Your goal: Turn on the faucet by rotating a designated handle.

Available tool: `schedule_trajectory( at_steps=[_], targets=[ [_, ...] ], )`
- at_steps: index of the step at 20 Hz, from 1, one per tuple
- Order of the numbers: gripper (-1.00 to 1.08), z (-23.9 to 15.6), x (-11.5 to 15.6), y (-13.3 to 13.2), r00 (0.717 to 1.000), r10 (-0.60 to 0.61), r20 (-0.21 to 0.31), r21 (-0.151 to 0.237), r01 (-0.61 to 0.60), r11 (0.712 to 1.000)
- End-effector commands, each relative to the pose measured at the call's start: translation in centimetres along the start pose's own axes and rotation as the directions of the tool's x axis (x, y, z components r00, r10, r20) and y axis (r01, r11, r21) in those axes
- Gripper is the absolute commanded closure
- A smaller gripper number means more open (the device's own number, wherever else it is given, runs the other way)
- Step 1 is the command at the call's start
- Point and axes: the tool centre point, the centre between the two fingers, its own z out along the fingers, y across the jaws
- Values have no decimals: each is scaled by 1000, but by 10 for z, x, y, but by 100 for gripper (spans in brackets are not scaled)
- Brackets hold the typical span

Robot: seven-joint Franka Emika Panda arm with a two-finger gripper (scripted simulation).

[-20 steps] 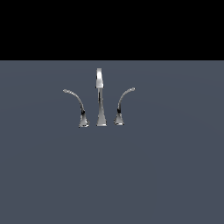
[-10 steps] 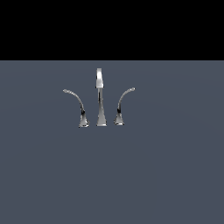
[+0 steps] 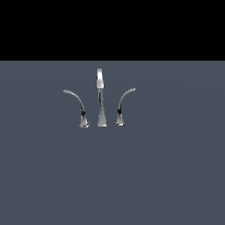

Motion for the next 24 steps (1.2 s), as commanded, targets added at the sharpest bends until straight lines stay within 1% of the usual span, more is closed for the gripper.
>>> schedule_trajectory(
  at_steps=[1, 4, 7, 12, 18, 24],
  targets=[
    [108, 9, 16, -10, 998, 60, 11, 14, -60, 998],
    [108, 22, 34, -21, 991, 133, 26, 25, -134, 991],
    [108, 36, 52, -33, 978, 207, 40, 32, -208, 978],
    [108, 62, 81, -52, 942, 329, 62, 32, -331, 943],
    [108, 98, 112, -75, 879, 471, 78, 18, -474, 881],
    [108, 139, 140, -97, 794, 603, 79, -4, -604, 797]
  ],
)
